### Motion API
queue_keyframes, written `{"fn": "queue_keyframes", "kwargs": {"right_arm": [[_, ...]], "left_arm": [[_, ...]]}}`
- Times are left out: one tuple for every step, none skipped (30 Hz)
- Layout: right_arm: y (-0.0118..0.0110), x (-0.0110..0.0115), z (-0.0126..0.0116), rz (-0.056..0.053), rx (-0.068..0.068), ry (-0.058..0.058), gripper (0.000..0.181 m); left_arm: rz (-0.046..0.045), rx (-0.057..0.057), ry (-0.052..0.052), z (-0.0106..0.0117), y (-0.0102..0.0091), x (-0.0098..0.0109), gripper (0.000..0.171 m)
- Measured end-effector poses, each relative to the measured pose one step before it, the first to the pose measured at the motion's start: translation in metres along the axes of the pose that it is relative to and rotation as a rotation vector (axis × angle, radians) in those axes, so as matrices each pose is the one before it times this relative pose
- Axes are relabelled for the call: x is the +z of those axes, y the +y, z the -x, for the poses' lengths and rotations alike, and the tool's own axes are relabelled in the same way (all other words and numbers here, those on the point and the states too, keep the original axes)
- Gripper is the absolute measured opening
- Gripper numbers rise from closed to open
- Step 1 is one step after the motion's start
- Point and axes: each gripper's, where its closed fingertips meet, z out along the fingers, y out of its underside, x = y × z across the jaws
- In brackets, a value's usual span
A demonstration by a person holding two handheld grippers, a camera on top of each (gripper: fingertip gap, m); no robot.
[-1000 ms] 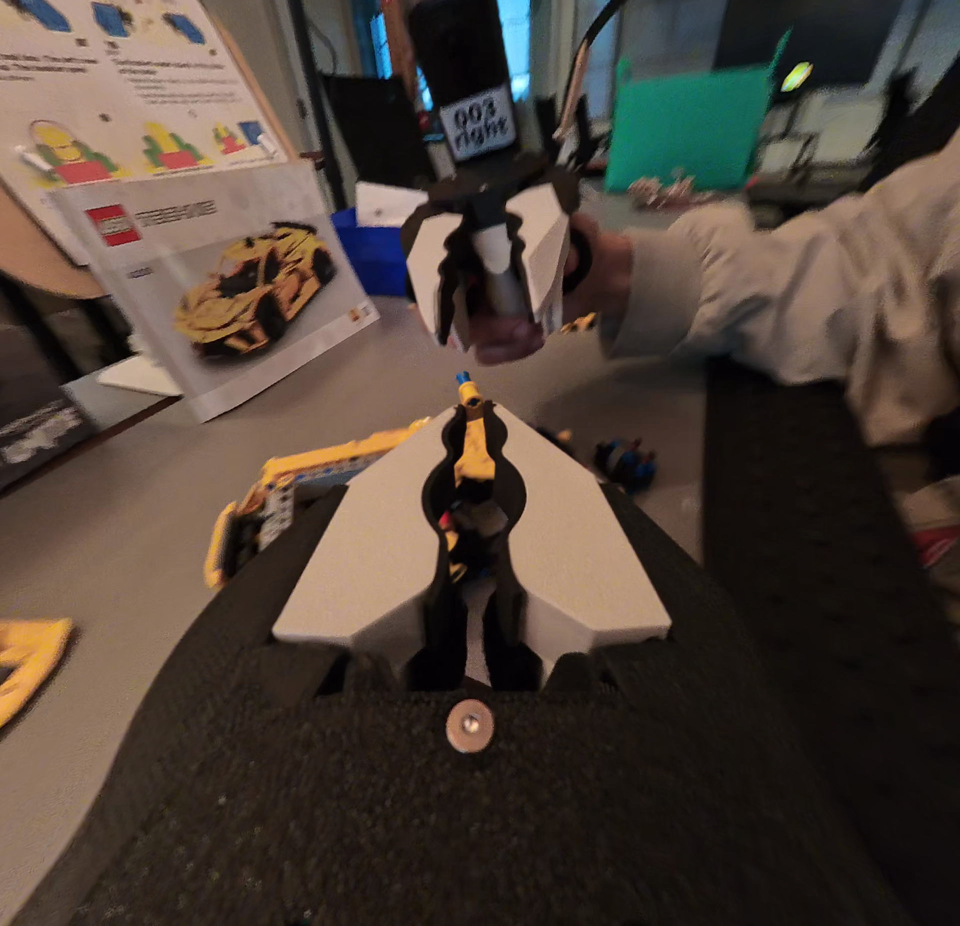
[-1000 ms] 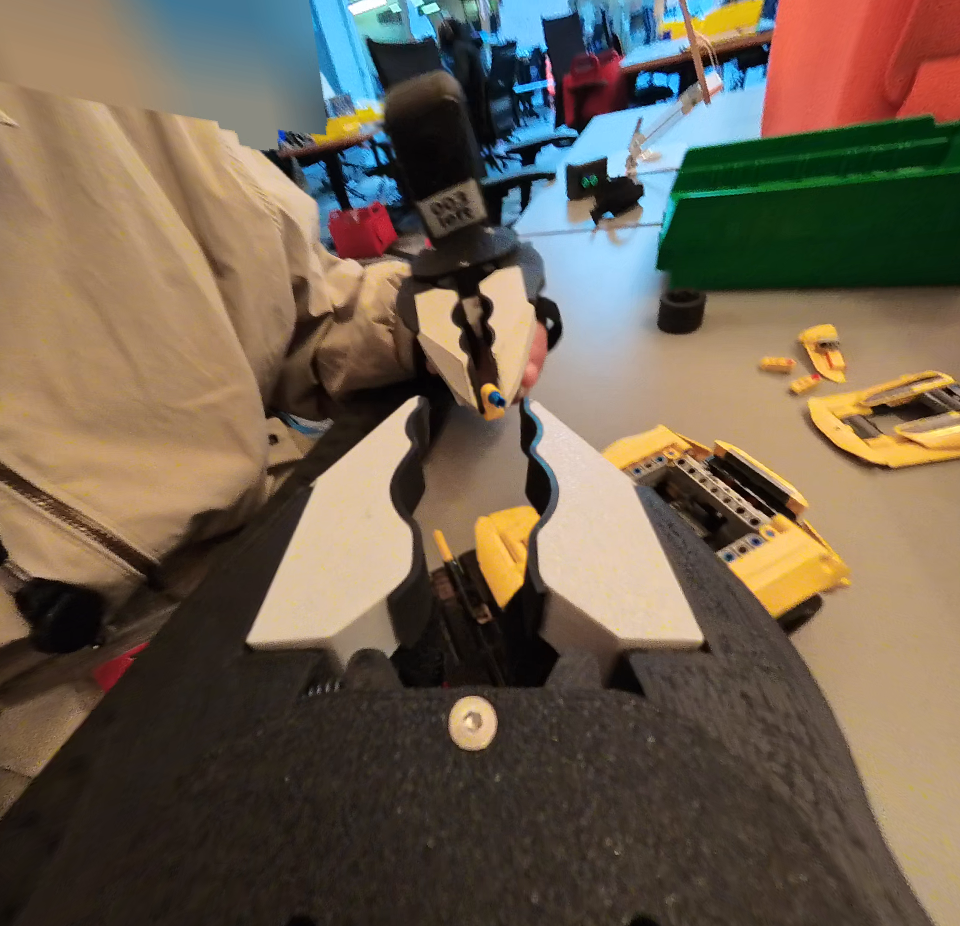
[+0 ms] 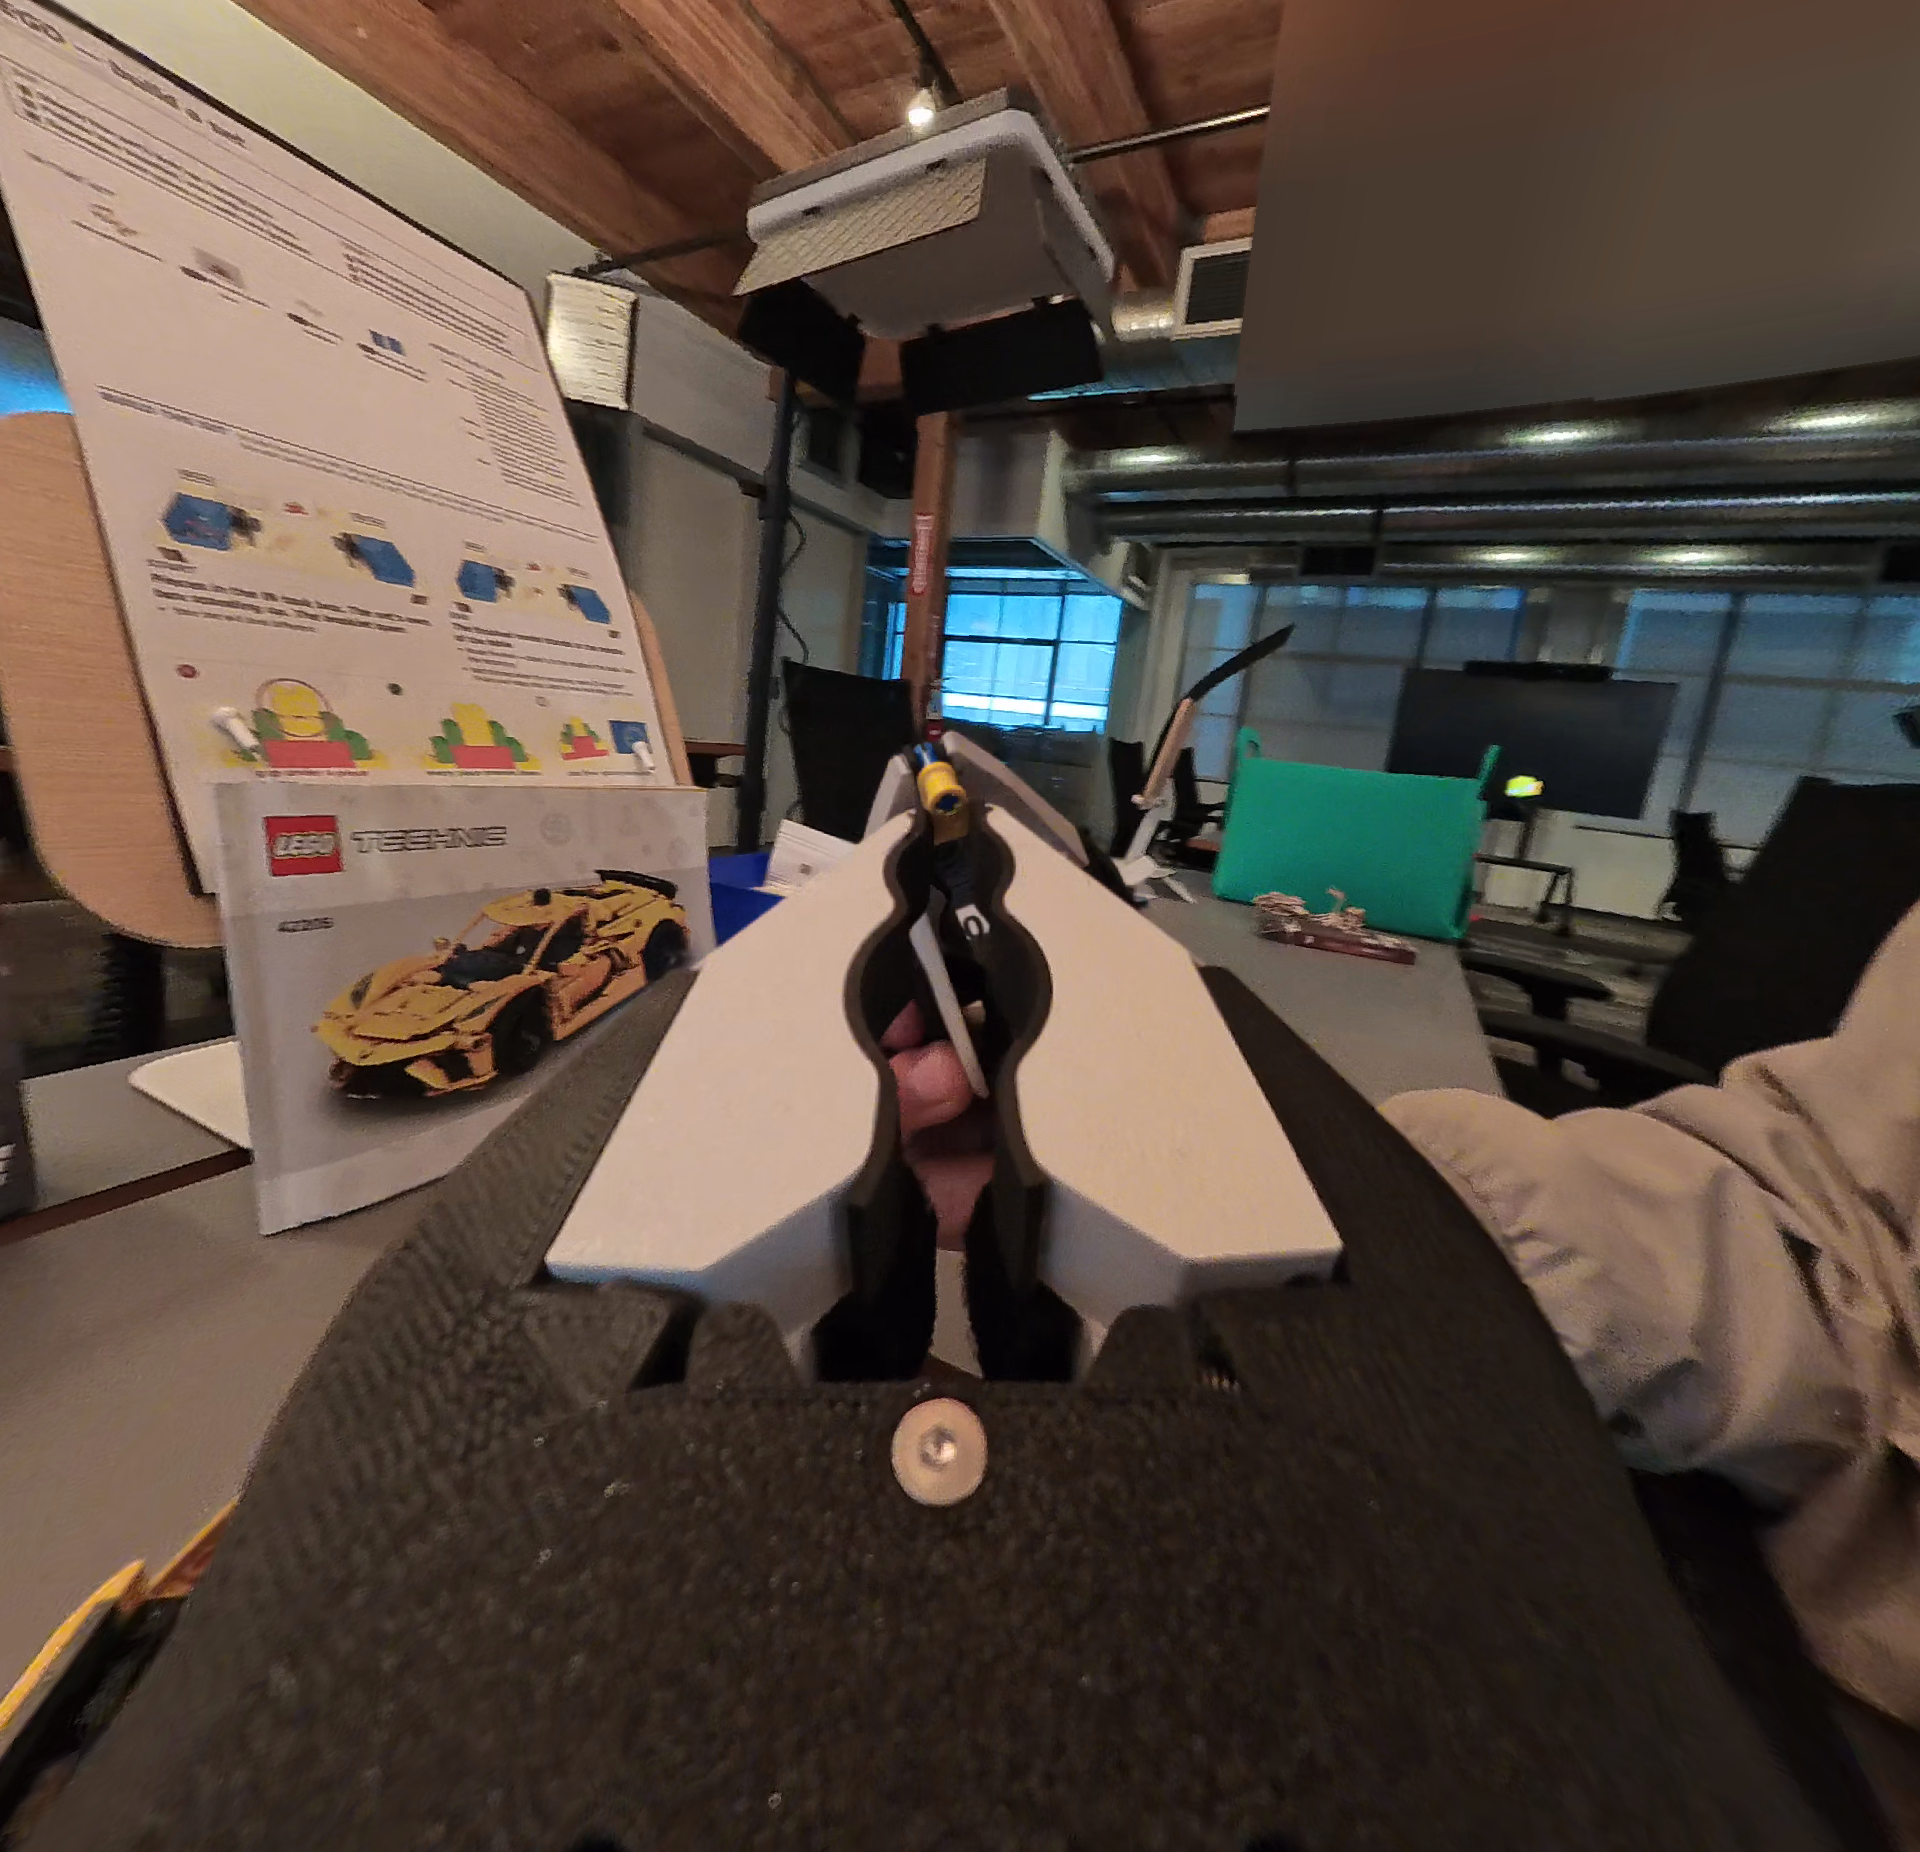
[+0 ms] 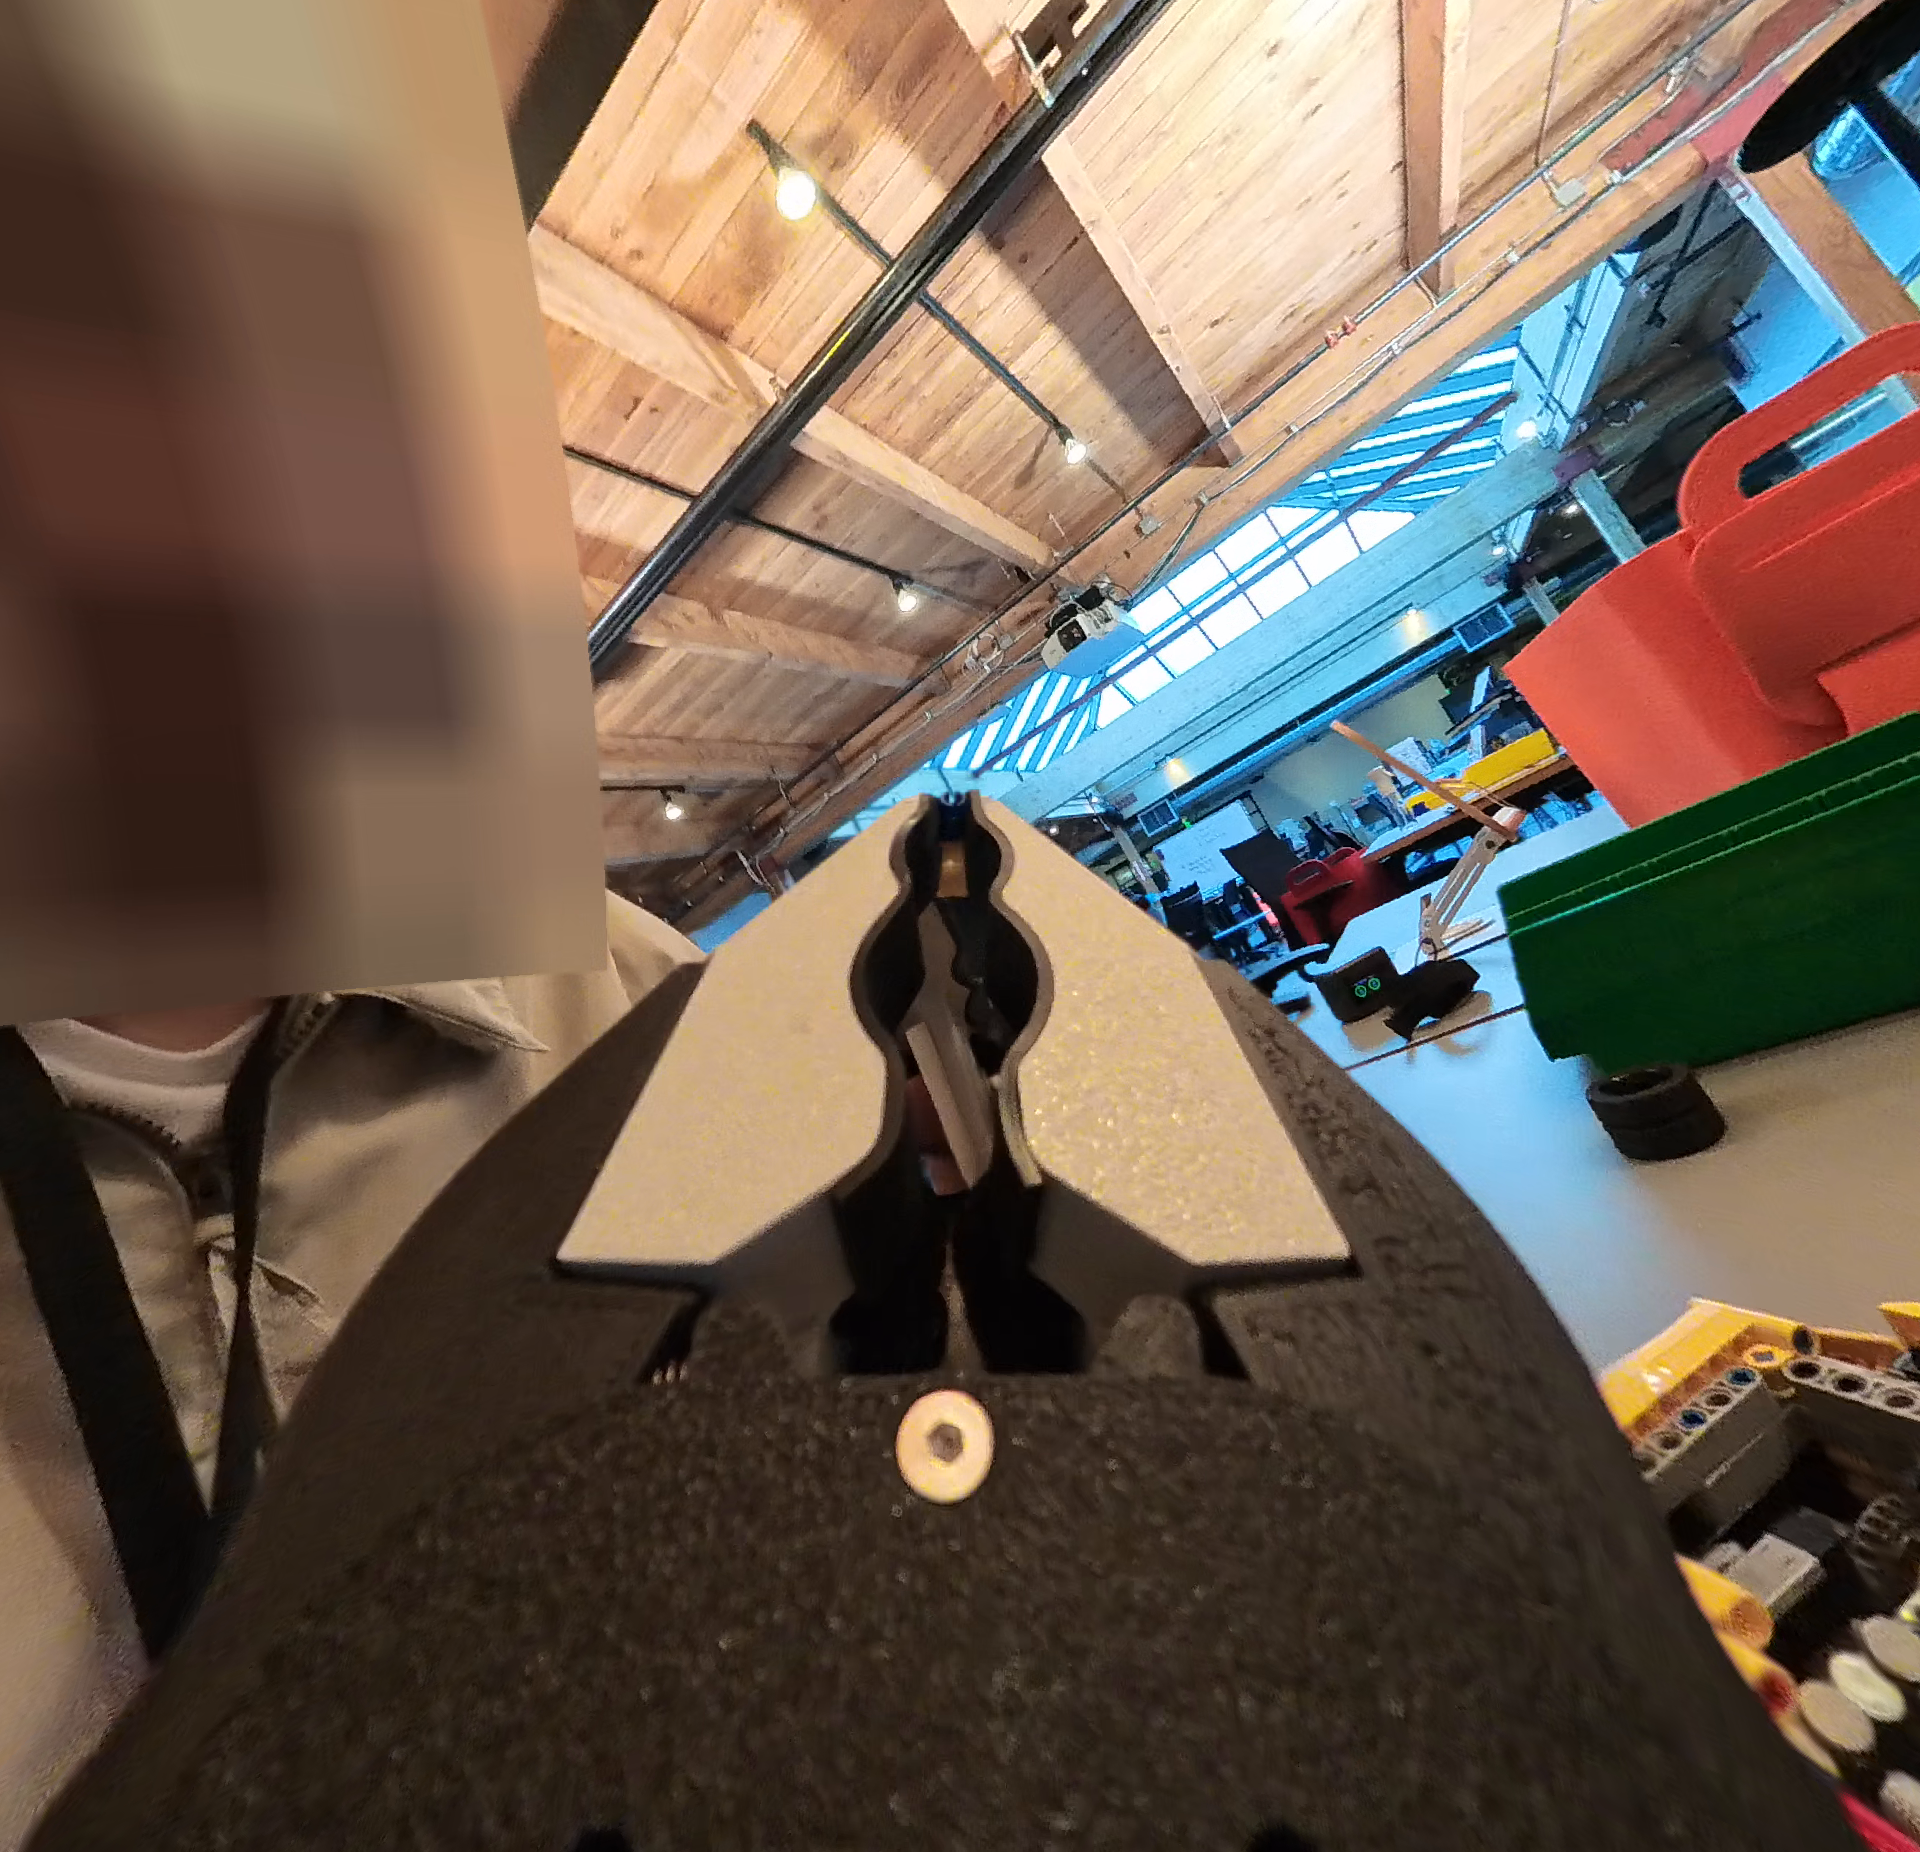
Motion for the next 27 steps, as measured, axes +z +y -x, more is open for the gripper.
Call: {"fn": "queue_keyframes", "kwargs": {"right_arm": [[-0.00306,-0.00310,-0.00214,-0.0092,0.0118,0.0161,0.001],[-0.00260,-0.00247,-0.00114,-0.0096,0.0140,0.0070,0.002],[-0.00190,-0.00184,-0.00062,-0.0103,0.0066,0.0026,0.002],[-0.00262,-0.00160,-0.00196,-0.0170,0.0120,0.0118,0.001],[-0.00208,-0.00089,-0.00087,-0.0189,0.0084,0.0032,0.001],[-0.00260,-0.00091,-0.00064,-0.0210,0.0202,-0.0025,0.001],[-0.00331,-0.00112,-0.00102,-0.0336,0.0139,0.0027,0.001],[-0.00225,-0.00079,-0.00070,-0.0261,0.0164,-0.0024,0.001],[-0.00650,-0.00251,-0.00150,-0.0447,0.0122,0.0071,0.001],[-0.04171,-0.01634,0.00489,-0.2276,0.0462,-0.0342,0.002],[-0.03864,-0.01380,0.00352,-0.1123,0.0282,-0.0129,0.002],[-0.03015,-0.01084,0.00648,-0.0717,-0.0823,0.0268,0.002],[-0.00503,-0.00185,0.00930,0.0616,-0.0948,0.0161,0.002],[0.00682,0.00274,0.00950,0.1033,-0.0800,0.0088,0.002],[0.00284,0.00232,0.00529,0.0604,-0.0663,0.0229,0.002],[0.00208,0.00214,0.00076,0.0424,-0.0702,0.0328,0.002],[0.00543,0.00300,-0.00186,0.0494,-0.0357,0.0252,0.002],[0.01052,0.00426,-0.00159,0.0614,-0.0243,0.0188,0.002],[0.01551,0.00536,-0.00345,0.0717,-0.0554,0.0419,0.002],[0.01542,0.00635,-0.00032,0.0639,-0.0369,0.0178,0.002],[0.01355,0.00682,0.00209,0.0580,0.0057,-0.0118,0.002],[0.00778,0.00505,0.00024,0.0256,0.0182,-0.0075,0.002],[0.00311,0.00284,0.00047,-0.0046,0.0127,-0.0102,0.002],[0.00511,0.00236,-0.00089,0.0167,0.0166,-0.0047,0.002],[0.00481,0.00144,-0.00212,0.0196,0.0075,0.0057,0.002],[0.00034,-0.00063,-0.00074,-0.0019,0.0122,-0.0048,0.002],[0.00283,-0.00043,-0.00131,0.0224,0.0114,-0.0032,0.003]], "left_arm": [[0.00633,0.0192,-0.0292,0.00146,0.00109,0.00208,0.005],[0.00093,0.0116,-0.0274,0.00131,0.00092,0.00176,0.005],[-0.00441,-0.0022,-0.0211,0.00048,0.00060,0.00158,0.005],[-0.00603,-0.0128,-0.0208,0.00151,0.00079,0.00131,0.005],[-0.00818,-0.0161,-0.0098,0.00110,-0.00010,0.00129,0.005],[-0.00613,-0.0106,-0.0044,0.00065,-0.00048,0.00191,0.005],[-0.00097,-0.0050,-0.0087,0.00158,-0.00028,0.00210,0.005],[-0.00322,-0.0077,-0.0063,0.00087,-0.00028,0.00191,0.005],[-0.00483,-0.0146,-0.0065,0.00032,-0.00030,0.00141,0.004],[-0.02685,-0.0253,0.0260,-0.00413,-0.00246,-0.00158,0.000],[0.00195,-0.0291,0.0054,-0.00074,0.00241,-0.00169,0.000],[0.00988,-0.0083,-0.0094,0.00152,0.00445,-0.00290,0.000],[0.00860,-0.0169,0.0078,0.00006,0.00446,-0.00294,0.000],[0.00817,-0.0220,0.0115,0.00002,0.00454,-0.00202,0.000],[0.00247,-0.0094,-0.0077,0.00210,0.00299,-0.00024,0.000],[0.01050,-0.0174,0.0051,0.00193,0.00283,0.00331,0.000],[0.02088,-0.0468,0.0213,0.00206,0.00338,0.00648,0.000],[0.02475,-0.0536,-0.0064,0.00639,0.00151,0.00744,0.000],[0.00643,-0.0303,-0.0212,0.00704,-0.00319,0.00670,0.000],[-0.00462,-0.0107,-0.0098,0.00390,-0.00519,0.00651,0.002],[0.01664,-0.0047,-0.0021,0.00164,-0.00275,0.00754,0.015],[0.04435,-0.0040,0.0178,-0.00196,0.00151,0.00772,0.026],[0.05806,0.0005,0.0289,-0.00283,0.00454,0.00630,0.028],[0.05131,0.0044,0.0068,0.00048,0.00437,0.00446,0.028],[0.02360,0.0043,-0.0090,0.00257,0.00140,0.00135,0.027],[0.01283,0.0063,0.0209,-0.00194,0.00087,0.00005,0.021],[0.02471,-0.0060,0.0157,-0.00127,0.00293,-0.00023,0.010]]}}
